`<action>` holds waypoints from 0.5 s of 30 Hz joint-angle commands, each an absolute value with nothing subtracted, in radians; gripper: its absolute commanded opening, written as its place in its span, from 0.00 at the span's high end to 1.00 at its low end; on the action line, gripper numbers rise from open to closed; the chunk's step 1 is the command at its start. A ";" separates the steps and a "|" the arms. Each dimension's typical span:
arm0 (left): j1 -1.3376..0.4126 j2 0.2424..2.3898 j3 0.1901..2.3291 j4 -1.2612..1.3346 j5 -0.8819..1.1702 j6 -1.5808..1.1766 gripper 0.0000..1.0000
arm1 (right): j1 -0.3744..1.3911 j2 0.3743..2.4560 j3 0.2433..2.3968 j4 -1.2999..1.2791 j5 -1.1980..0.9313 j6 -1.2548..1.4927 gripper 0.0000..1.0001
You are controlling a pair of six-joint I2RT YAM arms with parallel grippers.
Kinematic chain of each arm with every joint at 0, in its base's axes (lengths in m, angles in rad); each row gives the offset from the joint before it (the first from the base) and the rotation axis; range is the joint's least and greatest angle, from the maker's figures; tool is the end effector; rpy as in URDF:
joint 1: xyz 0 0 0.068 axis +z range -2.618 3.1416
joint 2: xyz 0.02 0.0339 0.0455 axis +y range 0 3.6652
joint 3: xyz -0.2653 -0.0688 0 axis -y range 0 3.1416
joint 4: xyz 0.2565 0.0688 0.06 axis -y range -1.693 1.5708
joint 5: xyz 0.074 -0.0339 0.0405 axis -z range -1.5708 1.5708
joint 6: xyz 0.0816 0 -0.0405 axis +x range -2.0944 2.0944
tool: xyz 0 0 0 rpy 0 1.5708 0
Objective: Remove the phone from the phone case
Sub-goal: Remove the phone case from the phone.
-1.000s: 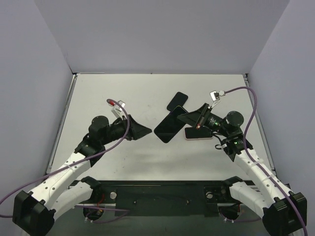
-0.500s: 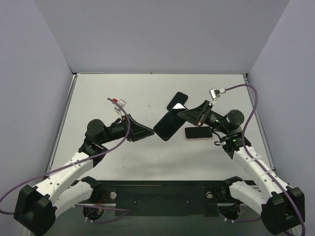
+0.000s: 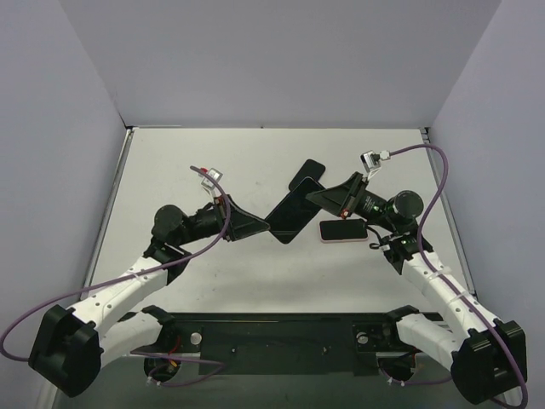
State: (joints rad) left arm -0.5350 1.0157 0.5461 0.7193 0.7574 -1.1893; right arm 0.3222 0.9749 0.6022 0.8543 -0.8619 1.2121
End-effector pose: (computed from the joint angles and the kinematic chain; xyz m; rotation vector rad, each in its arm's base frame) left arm 0.1996 -0.1835 0.3093 0.2469 1.6776 -1.8657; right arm 0.2123 0.1362 0.3544 -0.3021 1.4576 1.7512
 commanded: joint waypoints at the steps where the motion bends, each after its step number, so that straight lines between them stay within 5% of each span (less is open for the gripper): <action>1: -0.537 1.032 0.577 0.853 0.793 -1.227 0.58 | 0.321 0.974 0.644 1.000 -0.885 1.236 1.00; 8: -0.537 1.035 0.568 1.006 0.842 -1.259 0.80 | 0.319 1.026 0.643 1.090 -0.896 1.284 1.00; 11: -0.537 1.029 0.565 1.127 0.867 -1.308 0.99 | 0.318 1.075 0.653 1.169 -0.928 1.356 1.00; 15: -0.543 1.000 0.555 1.397 0.850 -1.391 1.00 | 0.325 1.146 0.661 1.227 -0.931 1.413 1.00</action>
